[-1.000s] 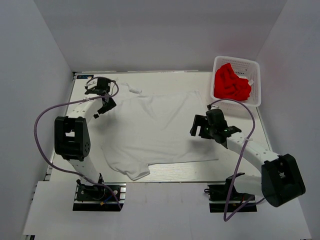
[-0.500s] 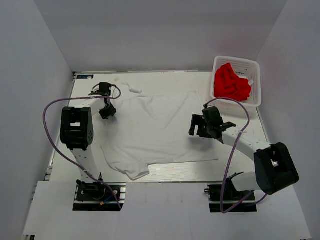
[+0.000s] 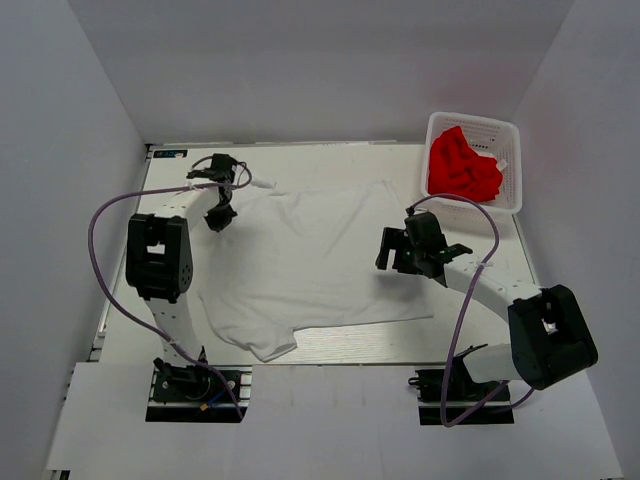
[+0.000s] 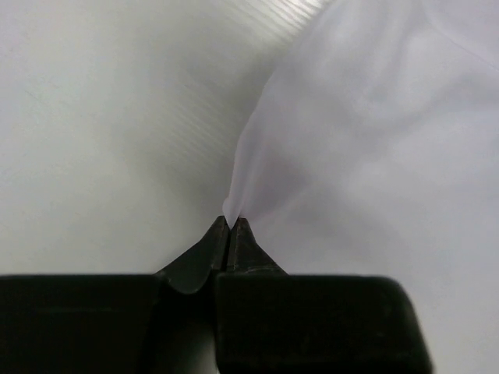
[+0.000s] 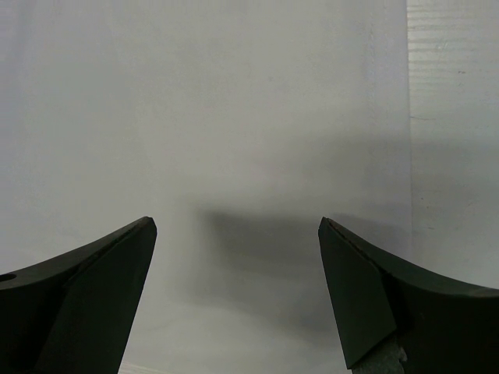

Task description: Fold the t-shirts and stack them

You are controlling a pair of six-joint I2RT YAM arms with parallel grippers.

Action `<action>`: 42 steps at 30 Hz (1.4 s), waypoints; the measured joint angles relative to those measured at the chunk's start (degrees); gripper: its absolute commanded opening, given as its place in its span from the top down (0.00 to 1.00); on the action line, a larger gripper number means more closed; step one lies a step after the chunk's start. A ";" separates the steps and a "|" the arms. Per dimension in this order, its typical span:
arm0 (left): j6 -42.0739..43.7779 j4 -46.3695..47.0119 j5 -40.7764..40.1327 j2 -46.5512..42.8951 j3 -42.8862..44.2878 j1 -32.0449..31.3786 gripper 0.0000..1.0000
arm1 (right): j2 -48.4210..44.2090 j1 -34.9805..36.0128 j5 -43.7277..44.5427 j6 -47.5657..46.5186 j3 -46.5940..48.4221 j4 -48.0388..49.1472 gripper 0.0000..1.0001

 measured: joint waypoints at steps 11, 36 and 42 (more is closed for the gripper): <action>-3.85 -8.41 -2.67 9.03 14.62 -18.36 0.62 | 0.02 -0.02 -0.63 0.02 -0.13 0.98 0.10; 1.07 5.25 -1.95 2.23 4.72 -18.01 0.17 | 5.35 0.00 -0.24 -0.02 -0.17 2.99 0.10; 3.41 9.33 1.16 5.42 4.87 -13.97 0.32 | 6.88 0.00 1.11 -0.02 -0.09 4.87 0.10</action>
